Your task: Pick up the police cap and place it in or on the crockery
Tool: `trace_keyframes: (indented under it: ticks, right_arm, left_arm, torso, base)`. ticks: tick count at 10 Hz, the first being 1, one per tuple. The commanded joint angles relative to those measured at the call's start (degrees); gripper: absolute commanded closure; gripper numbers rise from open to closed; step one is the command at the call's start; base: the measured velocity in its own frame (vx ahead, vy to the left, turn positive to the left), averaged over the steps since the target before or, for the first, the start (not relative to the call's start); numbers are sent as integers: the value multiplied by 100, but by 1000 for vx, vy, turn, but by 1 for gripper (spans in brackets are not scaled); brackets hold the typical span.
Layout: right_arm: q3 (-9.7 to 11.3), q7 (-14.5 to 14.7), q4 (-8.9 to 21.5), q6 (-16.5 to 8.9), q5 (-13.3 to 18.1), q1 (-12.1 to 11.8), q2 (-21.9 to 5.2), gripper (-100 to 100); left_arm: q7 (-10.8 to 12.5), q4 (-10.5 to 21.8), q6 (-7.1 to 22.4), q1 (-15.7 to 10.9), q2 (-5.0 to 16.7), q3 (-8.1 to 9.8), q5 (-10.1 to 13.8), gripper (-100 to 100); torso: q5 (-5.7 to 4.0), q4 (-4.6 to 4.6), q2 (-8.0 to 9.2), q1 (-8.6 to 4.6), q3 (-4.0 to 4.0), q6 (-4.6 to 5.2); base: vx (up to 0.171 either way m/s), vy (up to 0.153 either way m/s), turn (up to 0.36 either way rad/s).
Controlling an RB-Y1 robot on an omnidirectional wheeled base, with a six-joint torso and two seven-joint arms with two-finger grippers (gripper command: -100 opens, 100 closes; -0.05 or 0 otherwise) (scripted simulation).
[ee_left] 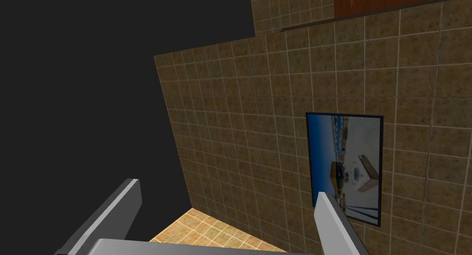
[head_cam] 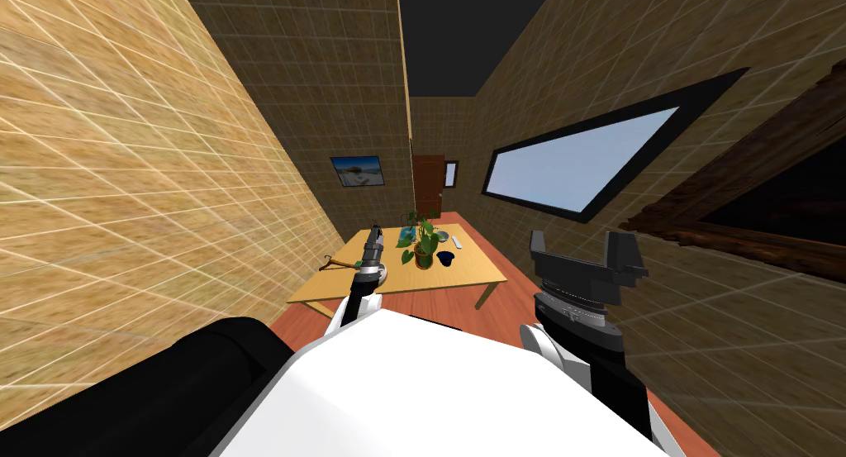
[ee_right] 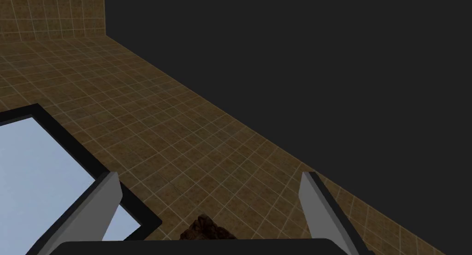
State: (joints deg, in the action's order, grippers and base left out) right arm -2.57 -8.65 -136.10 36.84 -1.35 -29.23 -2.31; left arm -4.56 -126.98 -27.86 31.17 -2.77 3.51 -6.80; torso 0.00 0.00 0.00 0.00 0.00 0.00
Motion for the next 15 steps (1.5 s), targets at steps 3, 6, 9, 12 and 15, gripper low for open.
trace_keyframes:
  ticks: [3,6,9,12,15]
  right_arm:
    - [0,0,0,0,0,1,0,0]
    - [1,0,0,0,0,1,0,0]
    - [1,0,0,0,0,1,1,0]
    - [1,0,0,0,0,0,1,0]
    - [1,0,0,0,0,0,1,0]
  left_arm:
    - [-136,319,148,-213,433,106,4,-100]
    - [-302,744,339,-488,743,249,4,-100]
    - [-503,1263,588,-842,985,440,-3,-100]
    - [-643,1657,776,-1105,1108,591,-13,-100]
    - [-713,1970,875,-1241,1159,672,-21,-100]
  torso:
    - [-2,3,14,-9,8,1]
    - [-3,4,19,-16,11,1]
    - [-5,5,21,-24,12,1]
    - [-6,3,11,-24,6,1]
    - [-6,2,10,-25,6,0]
  base:
    - [-40,-28,-32]
    - [-54,-51,-43]
    - [-54,-76,-48]
    - [-30,-72,-36]
    - [-25,-62,-19]
